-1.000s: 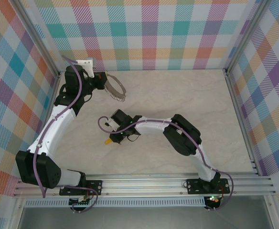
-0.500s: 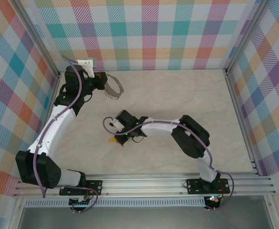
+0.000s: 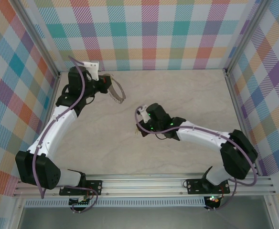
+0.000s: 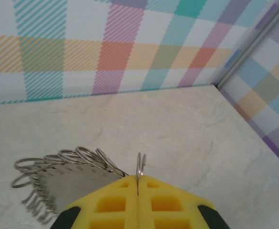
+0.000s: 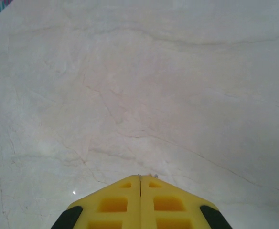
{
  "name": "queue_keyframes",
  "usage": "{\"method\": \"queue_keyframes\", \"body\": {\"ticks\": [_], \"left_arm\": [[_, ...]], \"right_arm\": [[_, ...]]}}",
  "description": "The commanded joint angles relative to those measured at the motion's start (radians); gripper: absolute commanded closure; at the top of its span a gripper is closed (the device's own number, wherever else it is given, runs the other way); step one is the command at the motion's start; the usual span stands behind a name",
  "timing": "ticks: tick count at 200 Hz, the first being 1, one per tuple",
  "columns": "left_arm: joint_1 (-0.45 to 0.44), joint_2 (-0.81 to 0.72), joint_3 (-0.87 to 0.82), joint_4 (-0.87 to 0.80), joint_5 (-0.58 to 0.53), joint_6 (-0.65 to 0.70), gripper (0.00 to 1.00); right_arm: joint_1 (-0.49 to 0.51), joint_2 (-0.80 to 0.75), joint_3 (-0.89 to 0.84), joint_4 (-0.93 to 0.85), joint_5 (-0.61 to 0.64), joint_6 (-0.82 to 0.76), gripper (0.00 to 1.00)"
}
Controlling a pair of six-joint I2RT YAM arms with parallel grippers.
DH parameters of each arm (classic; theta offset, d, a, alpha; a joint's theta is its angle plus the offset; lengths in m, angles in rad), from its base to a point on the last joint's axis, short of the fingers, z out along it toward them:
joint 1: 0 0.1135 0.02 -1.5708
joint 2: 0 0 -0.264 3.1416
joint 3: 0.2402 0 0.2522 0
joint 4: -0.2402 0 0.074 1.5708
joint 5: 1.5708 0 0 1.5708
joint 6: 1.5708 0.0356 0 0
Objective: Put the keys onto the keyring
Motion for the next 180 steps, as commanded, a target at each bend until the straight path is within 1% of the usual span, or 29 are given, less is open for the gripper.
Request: {"method": "queue_keyframes", "body": {"ticks": [1, 46, 73, 97, 124, 139, 161, 180], "left_arm": [[-0.063, -0.036, 0.01, 0.006, -0.046, 0.089, 1.0], [-0.149, -0.063, -0.089, 0.092, -0.093, 0.153, 1.0], [-0.177, -0.079, -0.153, 0.148, -0.076, 0.18, 1.0], [-0.186, -0.091, -0.191, 0.192, -0.034, 0.181, 1.0], [-0.198, -0.113, -0.237, 0.249, 0.045, 0.178, 1.0], [-0.209, -0.13, -0.266, 0.29, 0.089, 0.188, 1.0], [-0.232, -0.155, -0.304, 0.343, 0.124, 0.224, 1.0], [-0.252, -0.163, -0.311, 0.352, 0.148, 0.247, 1.0]], "right_arm": [[-0.046, -0.093, -0.052, 0.044, -0.023, 0.048, 1.0], [-0.12, -0.243, -0.123, 0.07, -0.069, 0.1, 1.0], [-0.147, -0.309, -0.118, 0.051, -0.076, 0.101, 1.0], [-0.179, -0.368, -0.113, 0.034, -0.084, 0.099, 1.0], [-0.22, -0.429, -0.109, 0.029, -0.1, 0.099, 1.0], [-0.232, -0.445, -0.101, 0.031, -0.116, 0.097, 1.0], [-0.237, -0.452, -0.077, 0.034, -0.14, 0.082, 1.0], [-0.237, -0.45, -0.054, 0.042, -0.158, 0.075, 1.0]]}}
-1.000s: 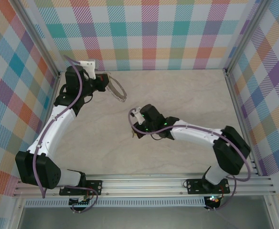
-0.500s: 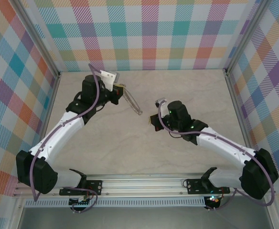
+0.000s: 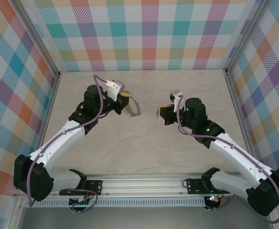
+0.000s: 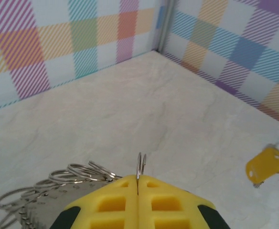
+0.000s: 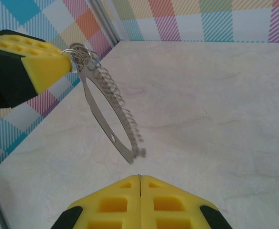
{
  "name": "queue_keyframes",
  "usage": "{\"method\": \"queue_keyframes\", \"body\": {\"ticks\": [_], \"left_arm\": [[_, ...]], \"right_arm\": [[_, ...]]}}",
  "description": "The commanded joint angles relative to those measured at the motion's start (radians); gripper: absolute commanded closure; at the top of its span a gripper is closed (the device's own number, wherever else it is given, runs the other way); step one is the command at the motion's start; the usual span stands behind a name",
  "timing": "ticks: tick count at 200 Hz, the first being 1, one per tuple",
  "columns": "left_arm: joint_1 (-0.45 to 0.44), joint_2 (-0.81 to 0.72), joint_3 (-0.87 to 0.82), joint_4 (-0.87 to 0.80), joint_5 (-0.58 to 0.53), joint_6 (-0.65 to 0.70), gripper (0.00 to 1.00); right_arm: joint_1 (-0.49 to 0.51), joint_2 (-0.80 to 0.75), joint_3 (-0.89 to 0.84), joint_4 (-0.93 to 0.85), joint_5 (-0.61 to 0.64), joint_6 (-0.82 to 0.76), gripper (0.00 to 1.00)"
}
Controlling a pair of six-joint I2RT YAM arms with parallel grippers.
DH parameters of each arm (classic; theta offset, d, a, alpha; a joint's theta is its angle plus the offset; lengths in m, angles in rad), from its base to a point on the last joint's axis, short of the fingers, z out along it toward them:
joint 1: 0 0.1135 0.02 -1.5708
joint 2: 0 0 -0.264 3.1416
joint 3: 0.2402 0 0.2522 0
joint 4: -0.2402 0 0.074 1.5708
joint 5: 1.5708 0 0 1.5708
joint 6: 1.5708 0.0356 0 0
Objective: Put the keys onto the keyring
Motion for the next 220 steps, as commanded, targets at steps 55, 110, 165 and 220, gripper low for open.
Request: {"method": "queue_keyframes", "body": {"ticks": [55, 110, 165, 220], "left_arm": [[-0.078, -0.045, 0.023, 0.08, 0.107, 0.033, 1.0], [-0.113, -0.043, 0.057, 0.048, 0.149, 0.023, 1.0], [-0.133, -0.027, 0.084, 0.023, 0.181, 0.023, 1.0], [-0.159, -0.004, 0.121, -0.027, 0.206, 0.036, 1.0]], "right_arm": [[-0.004, -0.033, 0.082, 0.06, -0.144, -0.046, 1.0], [-0.004, -0.037, 0.084, 0.103, -0.19, -0.059, 1.0], [-0.004, 0.004, 0.104, 0.134, -0.236, -0.046, 1.0], [-0.004, 0.032, 0.124, 0.153, -0.252, -0.041, 1.0]]}}
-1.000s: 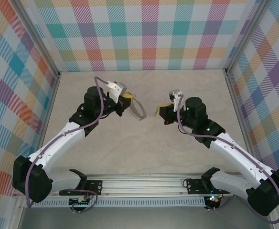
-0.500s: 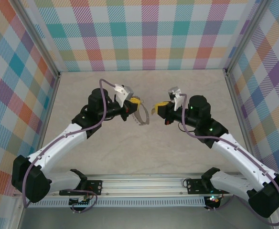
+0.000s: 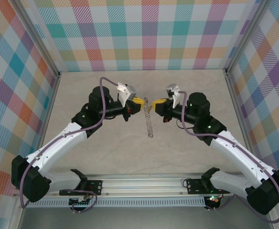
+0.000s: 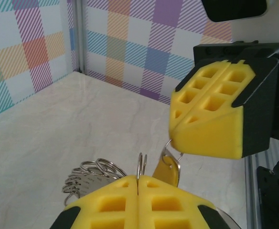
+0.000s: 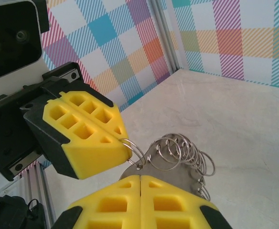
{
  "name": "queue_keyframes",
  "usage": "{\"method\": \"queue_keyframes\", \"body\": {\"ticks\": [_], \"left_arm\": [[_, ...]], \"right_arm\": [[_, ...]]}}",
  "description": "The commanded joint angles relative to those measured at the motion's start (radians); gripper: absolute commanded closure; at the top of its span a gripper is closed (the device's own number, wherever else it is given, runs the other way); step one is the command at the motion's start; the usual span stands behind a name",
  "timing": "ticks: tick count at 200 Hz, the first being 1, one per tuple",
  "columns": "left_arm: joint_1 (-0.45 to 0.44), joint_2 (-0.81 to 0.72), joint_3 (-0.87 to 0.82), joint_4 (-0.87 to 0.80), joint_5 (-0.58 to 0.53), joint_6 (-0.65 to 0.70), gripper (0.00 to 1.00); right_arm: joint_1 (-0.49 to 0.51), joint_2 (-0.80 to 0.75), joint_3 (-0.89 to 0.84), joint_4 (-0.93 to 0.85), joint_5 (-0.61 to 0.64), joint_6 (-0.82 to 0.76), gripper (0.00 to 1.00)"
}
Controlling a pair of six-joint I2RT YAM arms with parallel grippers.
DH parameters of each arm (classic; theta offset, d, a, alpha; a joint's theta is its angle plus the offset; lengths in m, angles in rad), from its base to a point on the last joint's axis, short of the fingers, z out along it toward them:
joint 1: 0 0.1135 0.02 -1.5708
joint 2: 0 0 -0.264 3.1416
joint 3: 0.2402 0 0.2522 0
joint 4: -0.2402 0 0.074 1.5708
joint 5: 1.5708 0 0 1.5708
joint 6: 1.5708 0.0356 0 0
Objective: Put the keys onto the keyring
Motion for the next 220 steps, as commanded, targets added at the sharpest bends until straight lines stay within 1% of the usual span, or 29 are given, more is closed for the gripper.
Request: {"method": "queue_keyframes", "body": {"ticks": [1, 93, 145, 220], "left_arm": [[-0.018, 0.007, 0.048, -0.006, 0.036, 0.013, 1.0], [-0.043, 0.025, 0.074, -0.038, 0.044, 0.027, 1.0], [-0.053, 0.026, 0.078, -0.037, 0.045, 0.028, 1.0], [-0.058, 0.007, 0.082, -0.019, 0.025, 0.004, 1.0]], "right_arm": [[-0.004, 0.012, 0.038, 0.051, -0.033, -0.007, 1.0], [-0.004, 0.043, 0.061, 0.077, -0.062, 0.0, 1.0], [-0.004, 0.054, 0.063, 0.085, -0.056, -0.003, 1.0], [-0.005, 0.04, 0.017, 0.065, 0.018, -0.042, 1.0]]}}
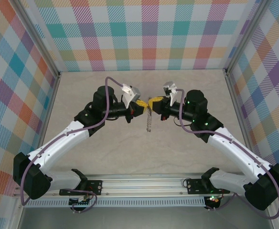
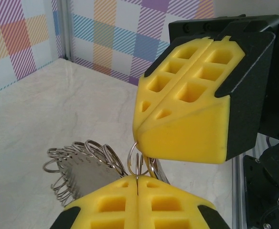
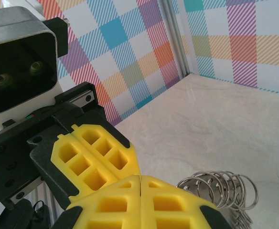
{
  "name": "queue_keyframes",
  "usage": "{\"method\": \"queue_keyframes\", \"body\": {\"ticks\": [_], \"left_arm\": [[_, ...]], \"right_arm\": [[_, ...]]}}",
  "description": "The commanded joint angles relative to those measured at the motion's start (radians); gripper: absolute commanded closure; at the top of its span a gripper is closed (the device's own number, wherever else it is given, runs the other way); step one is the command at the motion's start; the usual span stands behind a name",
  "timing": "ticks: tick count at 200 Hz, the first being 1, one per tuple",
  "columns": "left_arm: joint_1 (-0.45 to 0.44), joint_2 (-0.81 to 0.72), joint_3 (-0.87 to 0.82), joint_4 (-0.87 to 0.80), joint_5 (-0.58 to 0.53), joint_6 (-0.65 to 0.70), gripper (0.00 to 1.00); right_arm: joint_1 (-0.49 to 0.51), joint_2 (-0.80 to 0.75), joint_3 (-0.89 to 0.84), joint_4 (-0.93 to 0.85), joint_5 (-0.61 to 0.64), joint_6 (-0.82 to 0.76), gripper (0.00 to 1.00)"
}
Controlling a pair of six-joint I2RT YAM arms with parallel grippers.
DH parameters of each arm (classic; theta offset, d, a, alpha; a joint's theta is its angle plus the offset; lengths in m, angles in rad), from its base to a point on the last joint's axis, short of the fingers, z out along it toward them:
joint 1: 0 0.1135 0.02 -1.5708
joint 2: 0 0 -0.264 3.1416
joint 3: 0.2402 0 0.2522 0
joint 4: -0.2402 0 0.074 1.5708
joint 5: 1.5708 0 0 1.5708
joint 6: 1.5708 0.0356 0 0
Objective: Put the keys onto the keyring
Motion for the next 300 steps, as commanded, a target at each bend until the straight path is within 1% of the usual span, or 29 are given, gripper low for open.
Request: {"method": "queue_keyframes", "body": {"ticks": [1, 38, 124, 156, 206, 220, 234, 244, 267, 288, 300], "left_arm": [[-0.023, -0.024, 0.046, 0.048, 0.02, 0.0, 1.0], [-0.024, -0.035, 0.044, 0.056, 0.018, -0.01, 1.0], [-0.024, -0.051, 0.033, 0.08, 0.01, -0.027, 1.0], [-0.024, -0.055, 0.021, 0.112, -0.007, -0.042, 1.0], [-0.024, -0.06, -0.012, 0.212, -0.053, -0.082, 1.0], [-0.024, -0.053, -0.012, 0.222, -0.057, -0.086, 1.0], [-0.024, -0.05, -0.012, 0.223, -0.057, -0.086, 1.0], [-0.024, -0.047, -0.012, 0.223, -0.056, -0.086, 1.0], [-0.024, -0.045, -0.022, 0.233, -0.053, -0.083, 1.0], [-0.023, -0.039, -0.03, 0.249, -0.049, -0.088, 1.0], [-0.023, -0.035, -0.033, 0.262, -0.046, -0.096, 1.0]], "right_arm": [[-0.005, -0.011, -0.012, 0.016, 0.049, -0.039, 1.0], [-0.017, -0.026, -0.041, 0.014, 0.068, -0.039, 1.0], [-0.048, -0.021, -0.062, 0.025, 0.038, -0.01, 1.0], [-0.05, -0.008, -0.06, 0.029, 0.006, 0.005, 1.0], [-0.05, 0.007, -0.065, 0.04, -0.073, 0.045, 1.0], [-0.05, 0.01, -0.065, 0.04, -0.103, 0.054, 1.0], [-0.051, 0.005, -0.063, 0.027, -0.108, 0.06, 1.0], [-0.062, -0.006, -0.066, 0.021, -0.107, 0.069, 0.84], [-0.128, -0.061, -0.091, 0.036, -0.11, 0.114, 0.64], [-0.193, -0.095, -0.103, 0.064, -0.144, 0.165, 0.62], [-0.213, -0.1, -0.1, 0.08, -0.155, 0.185, 0.62]]}}
